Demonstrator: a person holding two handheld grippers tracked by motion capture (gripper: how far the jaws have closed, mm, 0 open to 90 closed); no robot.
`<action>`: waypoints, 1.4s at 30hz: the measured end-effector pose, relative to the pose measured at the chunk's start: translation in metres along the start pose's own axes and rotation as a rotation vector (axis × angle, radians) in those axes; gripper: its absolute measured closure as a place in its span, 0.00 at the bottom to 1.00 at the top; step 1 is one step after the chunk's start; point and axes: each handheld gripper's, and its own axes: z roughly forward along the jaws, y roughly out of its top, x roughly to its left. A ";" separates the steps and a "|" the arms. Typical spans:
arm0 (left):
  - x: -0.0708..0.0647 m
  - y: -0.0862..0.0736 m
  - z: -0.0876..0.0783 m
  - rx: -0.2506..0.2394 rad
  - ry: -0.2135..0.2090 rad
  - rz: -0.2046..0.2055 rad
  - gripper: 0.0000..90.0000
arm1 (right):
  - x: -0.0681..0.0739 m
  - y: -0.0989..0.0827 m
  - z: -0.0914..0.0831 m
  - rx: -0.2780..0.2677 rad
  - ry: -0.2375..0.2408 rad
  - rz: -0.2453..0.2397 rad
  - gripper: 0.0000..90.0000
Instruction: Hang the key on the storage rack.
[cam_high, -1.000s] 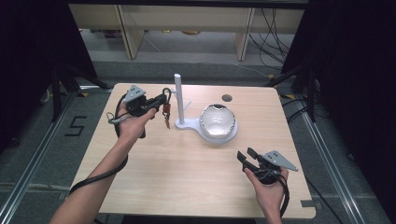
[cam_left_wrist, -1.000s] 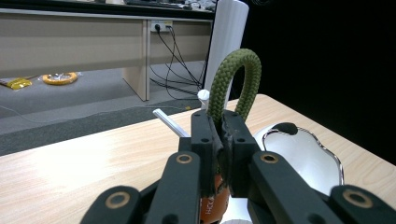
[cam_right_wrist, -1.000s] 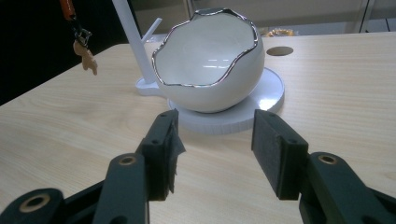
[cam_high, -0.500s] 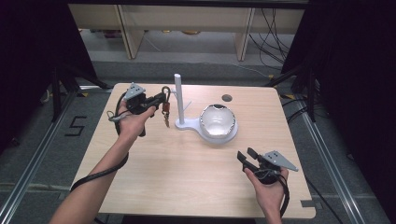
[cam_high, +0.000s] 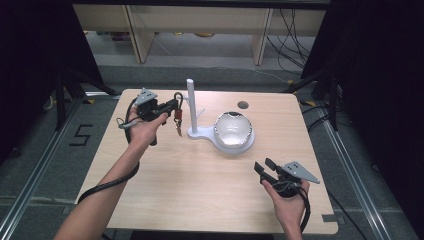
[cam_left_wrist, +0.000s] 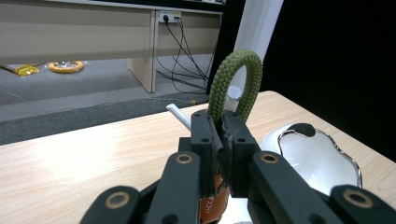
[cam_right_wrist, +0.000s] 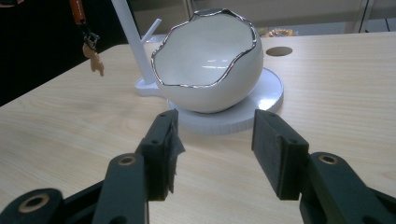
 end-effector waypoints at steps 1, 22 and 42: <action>0.000 0.000 0.001 0.000 -0.001 -0.001 0.94 | 0.000 0.000 0.000 0.000 0.000 -0.001 0.58; -0.001 -0.002 0.013 0.020 0.002 -0.020 0.93 | -0.003 0.000 0.000 -0.003 -0.001 -0.034 0.57; -0.002 -0.013 0.028 0.040 0.010 -0.019 0.93 | -0.004 0.000 -0.002 -0.002 -0.001 -0.032 0.57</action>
